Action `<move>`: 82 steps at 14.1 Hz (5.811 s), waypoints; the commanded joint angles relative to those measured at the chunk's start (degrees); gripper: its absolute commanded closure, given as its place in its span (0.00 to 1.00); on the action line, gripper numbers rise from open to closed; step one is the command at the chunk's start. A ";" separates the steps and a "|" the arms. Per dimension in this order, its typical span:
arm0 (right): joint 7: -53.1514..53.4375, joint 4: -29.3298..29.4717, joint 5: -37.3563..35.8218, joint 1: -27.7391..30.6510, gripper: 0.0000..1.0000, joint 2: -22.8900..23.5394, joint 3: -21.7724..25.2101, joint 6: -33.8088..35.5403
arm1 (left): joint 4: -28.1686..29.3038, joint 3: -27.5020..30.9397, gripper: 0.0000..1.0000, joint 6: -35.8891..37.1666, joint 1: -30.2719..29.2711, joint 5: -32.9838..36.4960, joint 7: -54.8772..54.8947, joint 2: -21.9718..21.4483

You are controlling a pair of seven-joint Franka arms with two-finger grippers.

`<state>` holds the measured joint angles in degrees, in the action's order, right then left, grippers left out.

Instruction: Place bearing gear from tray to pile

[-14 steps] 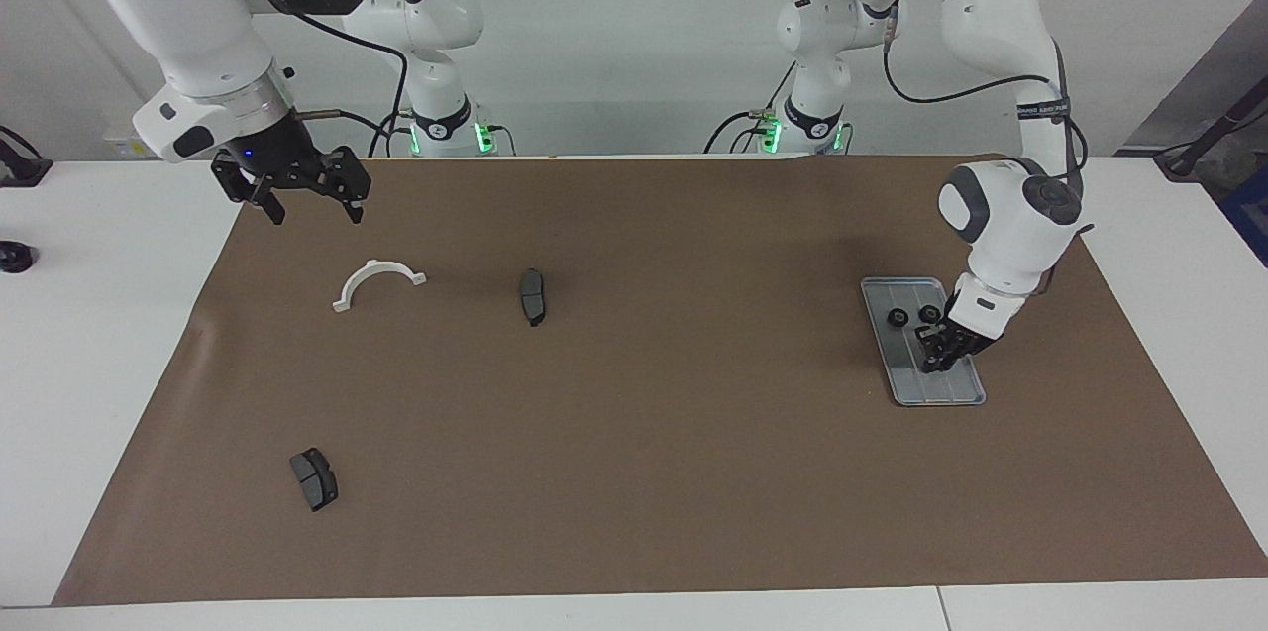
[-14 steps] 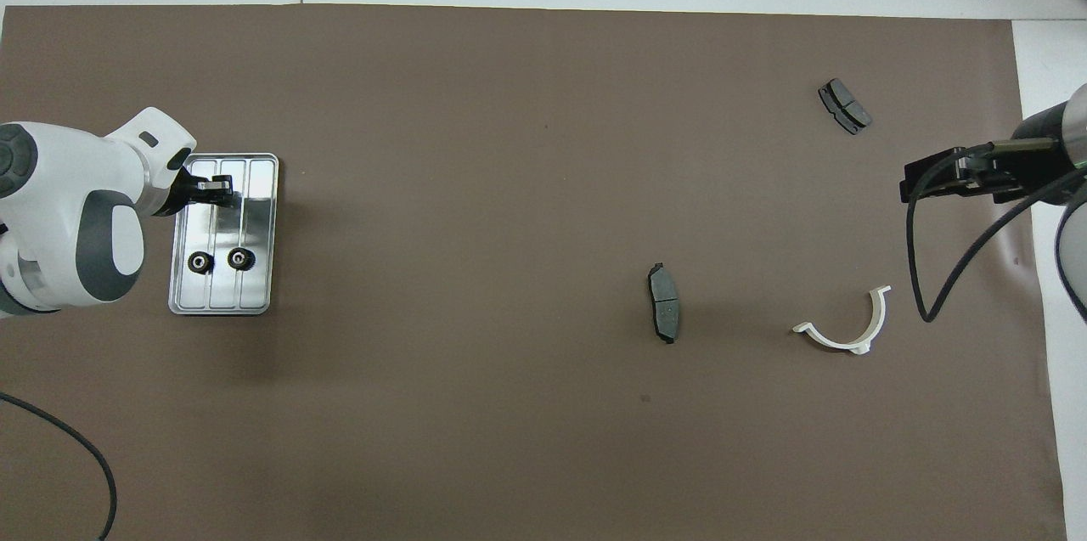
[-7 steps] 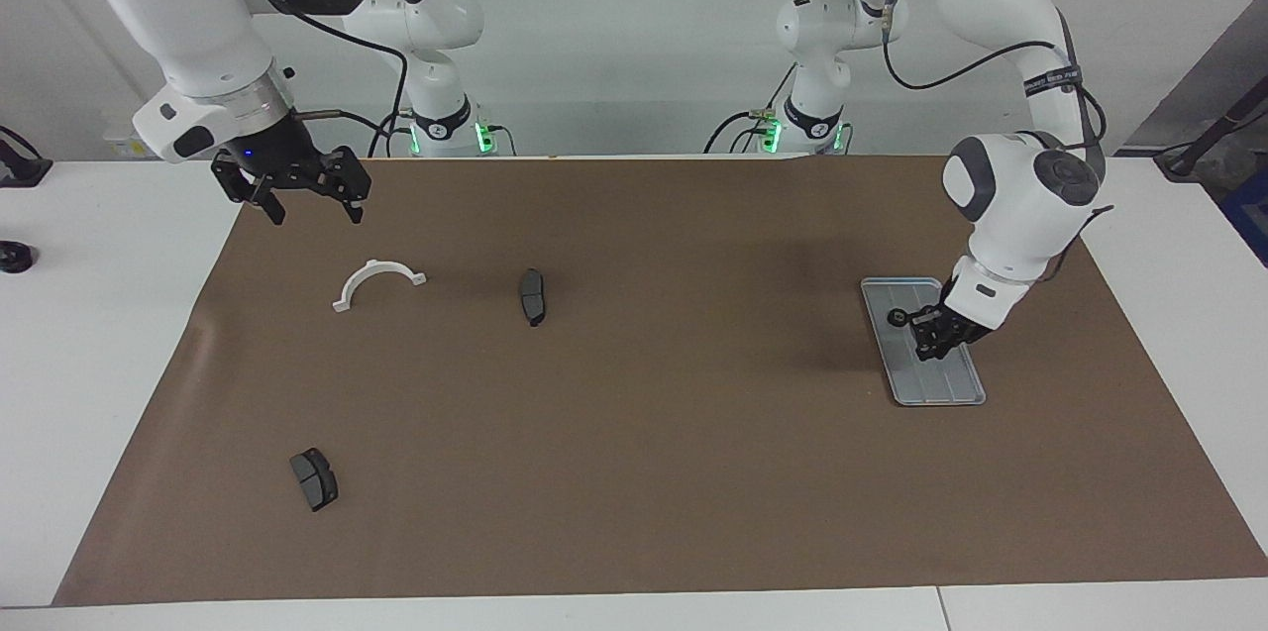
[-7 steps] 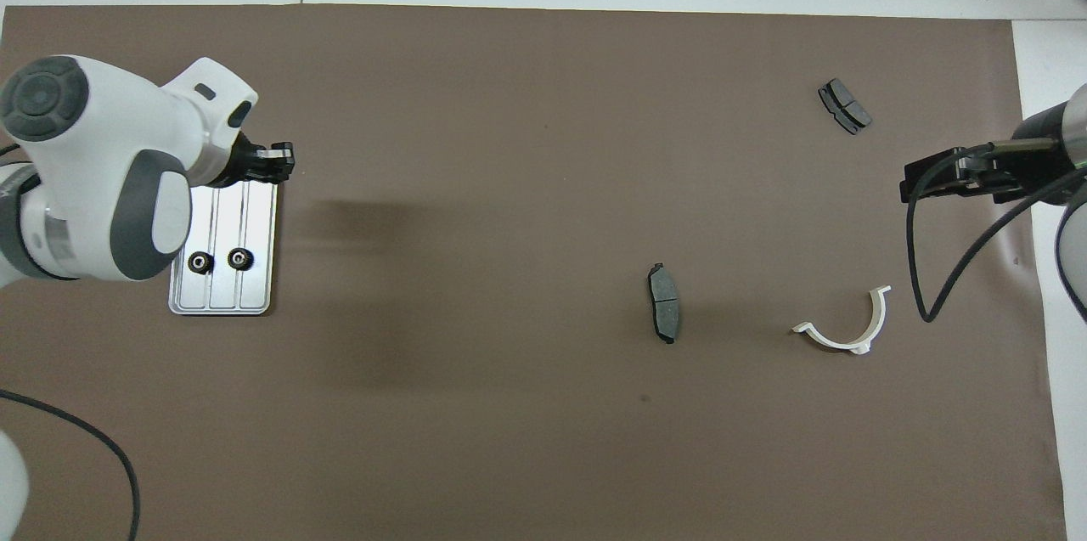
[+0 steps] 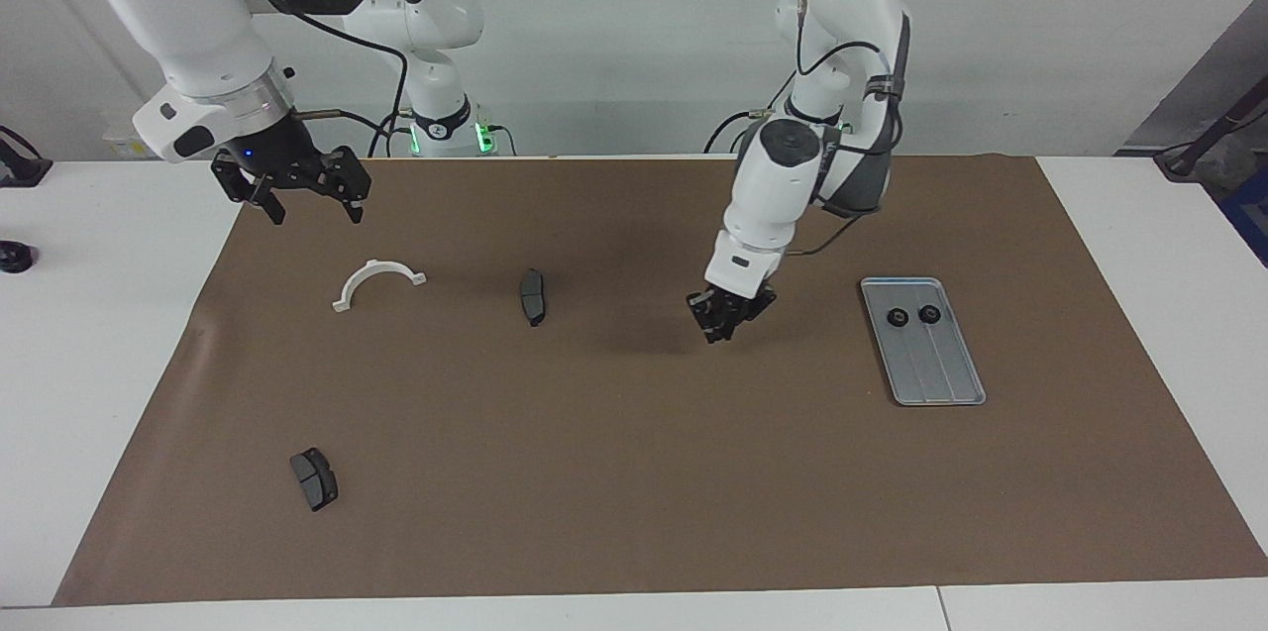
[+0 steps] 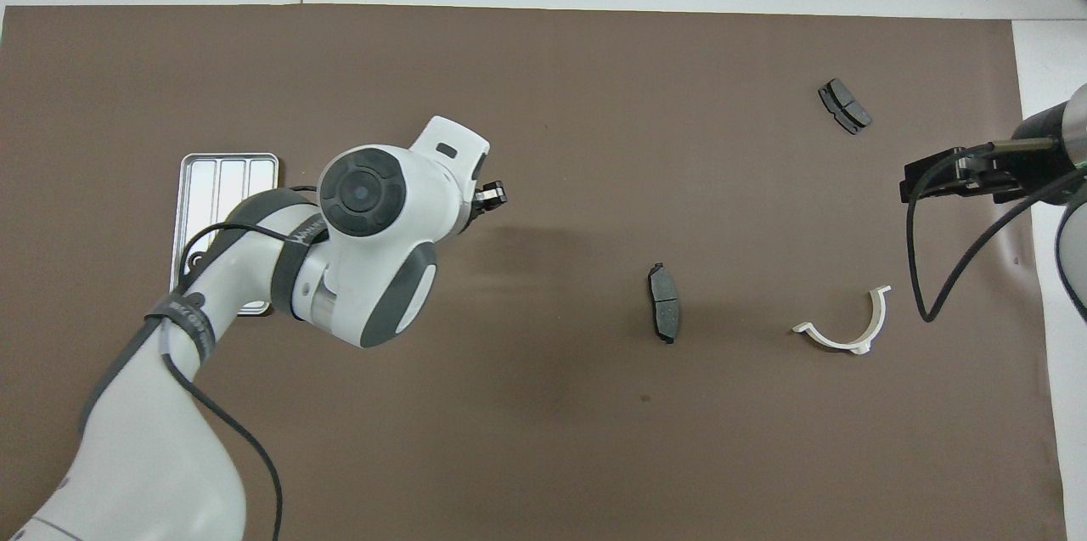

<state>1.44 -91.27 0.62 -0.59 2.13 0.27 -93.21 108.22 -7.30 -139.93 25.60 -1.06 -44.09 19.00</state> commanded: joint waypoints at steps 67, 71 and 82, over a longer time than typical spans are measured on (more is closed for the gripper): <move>42.67 14.01 -9.06 -30.78 0.00 35.40 -0.89 -27.81 | -1.25 0.89 1.00 28.55 -26.66 4.22 15.79 -12.76; 45.32 12.70 -8.62 -32.28 0.00 36.28 -0.89 -33.08 | -1.61 0.71 1.00 29.37 -25.61 4.22 15.62 -13.29; 45.23 5.06 -8.71 -34.30 0.08 35.14 -0.98 -37.91 | -0.90 0.62 1.00 28.40 -25.60 4.13 15.62 -13.64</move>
<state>45.35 -82.99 -7.14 -34.49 38.46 -0.45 -128.55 106.68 -7.07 -111.91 -0.51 2.08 -28.39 6.48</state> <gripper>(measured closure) 0.026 0.652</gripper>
